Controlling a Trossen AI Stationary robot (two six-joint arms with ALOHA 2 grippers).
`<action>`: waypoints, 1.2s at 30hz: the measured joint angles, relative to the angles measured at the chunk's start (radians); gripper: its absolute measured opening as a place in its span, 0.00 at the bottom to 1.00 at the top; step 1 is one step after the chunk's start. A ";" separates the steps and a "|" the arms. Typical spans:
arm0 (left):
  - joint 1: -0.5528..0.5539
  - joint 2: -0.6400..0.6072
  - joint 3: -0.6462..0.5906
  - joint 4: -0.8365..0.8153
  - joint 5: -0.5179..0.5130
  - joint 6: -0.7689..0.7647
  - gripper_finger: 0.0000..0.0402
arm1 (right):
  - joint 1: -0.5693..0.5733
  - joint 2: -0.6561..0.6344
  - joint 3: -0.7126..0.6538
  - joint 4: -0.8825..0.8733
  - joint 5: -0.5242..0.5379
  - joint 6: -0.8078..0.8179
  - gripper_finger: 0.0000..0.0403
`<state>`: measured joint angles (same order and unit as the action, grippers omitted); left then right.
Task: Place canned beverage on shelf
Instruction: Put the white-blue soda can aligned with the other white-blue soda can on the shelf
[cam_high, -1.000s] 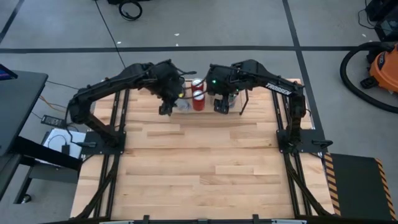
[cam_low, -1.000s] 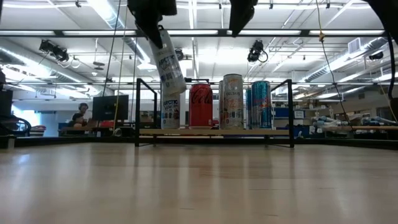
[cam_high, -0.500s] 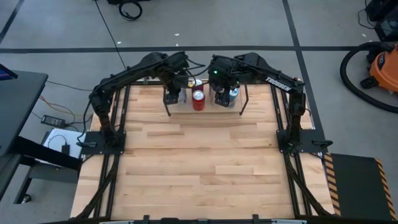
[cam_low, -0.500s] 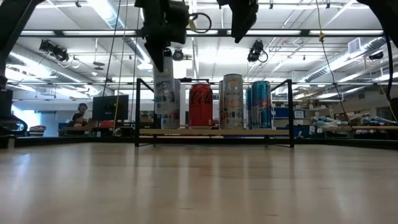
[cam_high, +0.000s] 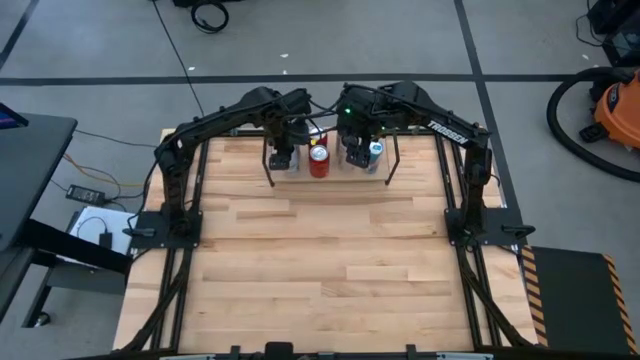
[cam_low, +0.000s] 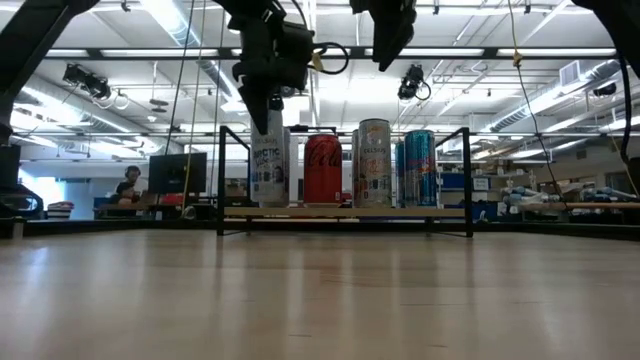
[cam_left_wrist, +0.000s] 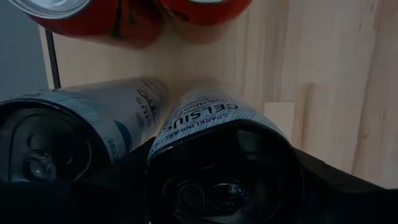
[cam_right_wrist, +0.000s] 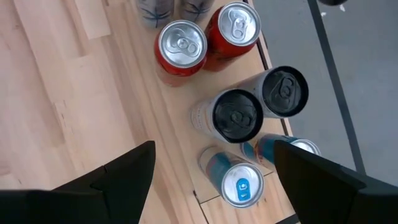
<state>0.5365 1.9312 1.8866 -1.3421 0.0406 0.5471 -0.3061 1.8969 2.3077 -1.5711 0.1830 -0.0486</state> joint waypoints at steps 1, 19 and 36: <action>0.000 0.000 0.000 0.001 0.000 0.000 0.66 | 0.000 0.000 0.000 0.000 -0.001 0.000 0.83; 0.000 0.000 0.000 0.022 0.000 -0.008 0.70 | 0.000 0.000 0.000 0.000 -0.002 -0.008 0.83; 0.011 0.008 -0.026 0.041 -0.008 -0.026 0.71 | -0.002 0.000 0.000 0.000 -0.004 -0.008 0.83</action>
<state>0.5472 1.9388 1.8606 -1.3014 0.0330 0.5209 -0.3085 1.8965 2.3081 -1.5711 0.1795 -0.0563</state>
